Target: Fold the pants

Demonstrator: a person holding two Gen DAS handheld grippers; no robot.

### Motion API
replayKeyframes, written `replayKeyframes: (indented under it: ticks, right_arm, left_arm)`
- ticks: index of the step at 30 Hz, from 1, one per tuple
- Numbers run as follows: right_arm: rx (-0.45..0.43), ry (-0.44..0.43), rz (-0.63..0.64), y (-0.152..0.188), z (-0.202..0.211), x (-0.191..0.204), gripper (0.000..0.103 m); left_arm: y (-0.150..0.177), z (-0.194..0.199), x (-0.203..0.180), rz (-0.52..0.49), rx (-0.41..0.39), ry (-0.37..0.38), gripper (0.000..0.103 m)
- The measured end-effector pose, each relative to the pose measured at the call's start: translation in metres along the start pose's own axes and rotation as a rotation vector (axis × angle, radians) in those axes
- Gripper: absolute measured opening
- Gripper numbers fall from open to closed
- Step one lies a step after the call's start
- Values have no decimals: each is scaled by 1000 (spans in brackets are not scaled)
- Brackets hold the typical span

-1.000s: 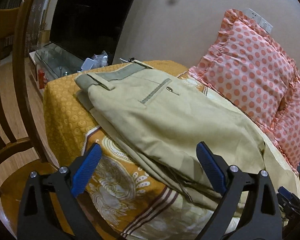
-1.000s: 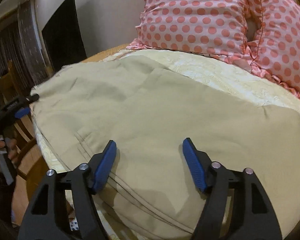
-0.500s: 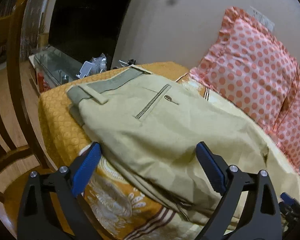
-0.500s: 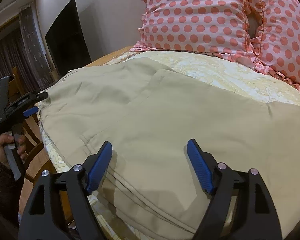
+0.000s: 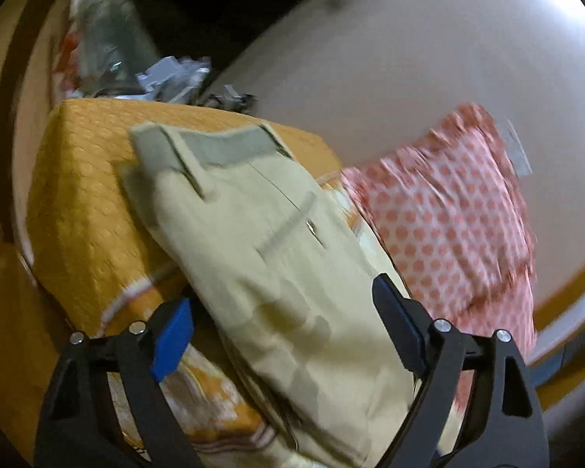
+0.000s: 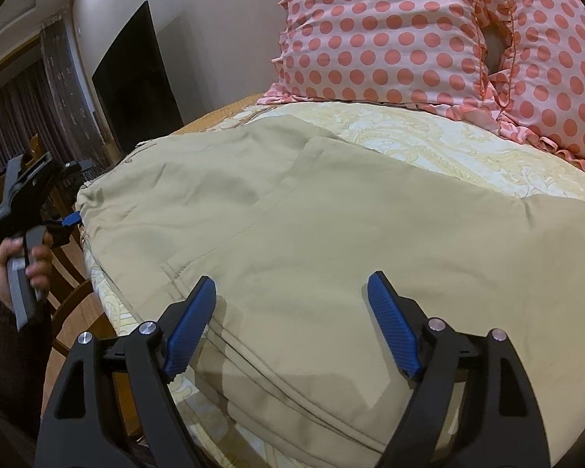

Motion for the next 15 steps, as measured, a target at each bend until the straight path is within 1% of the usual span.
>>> replayKeyframes:
  ticks: [2, 3, 4, 6, 7, 8, 9, 10, 11, 12, 13, 15]
  right_arm:
    - [-6, -6, -1, 1, 1, 0, 83]
    - [-9, -9, -4, 0, 1, 0, 83]
    - [-13, -16, -7, 1, 2, -1, 83]
    - [-23, -37, -20, 2, 6, -3, 83]
    - [-25, -47, -25, 2, 9, -4, 83]
    - [-29, -59, -30, 3, 12, -5, 83]
    - [-37, -74, -39, 5, 18, -7, 83]
    - [-44, -81, -45, 6, 23, -8, 84]
    - [-55, -86, -52, 7, 29, -11, 86]
    - [-70, -85, -61, 8, 35, -15, 88]
    - [-94, -74, -77, 9, 45, -22, 89]
    - [-159, -53, -132, 10, 67, -39, 89]
  left_arm:
    - [-10, -6, 4, 42, 2, -13, 80]
    - [-14, -10, 6, 58, 2, -29, 71]
    - [-17, -14, 9, 76, 11, -53, 49]
    - [-20, -25, 13, 87, 56, -83, 12]
    - [-21, -24, 12, 75, 55, -95, 10]
    - [-22, -21, 5, 30, 45, -123, 9]
    - [-22, -14, -12, -64, 10, -162, 8]
    - [-22, -8, -30, -141, -21, -182, 7]
    - [-21, 1, -57, -241, -53, -182, 7]
    - [-17, 7, -80, -310, -69, -171, 7]
    - [-11, 14, -110, -400, -92, -159, 7]
    - [13, 25, -167, -573, -123, -105, 7]
Point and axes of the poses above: each gripper's, at about its wrist camera, not at the fingertips, and z roughly against the way its jaws point, x to its left, y to its underside, the point moved 3 cm from there along -z, roughly the way its jaws point, and after that the axes turned 9 degrees about -y, right-handed, at the moved point
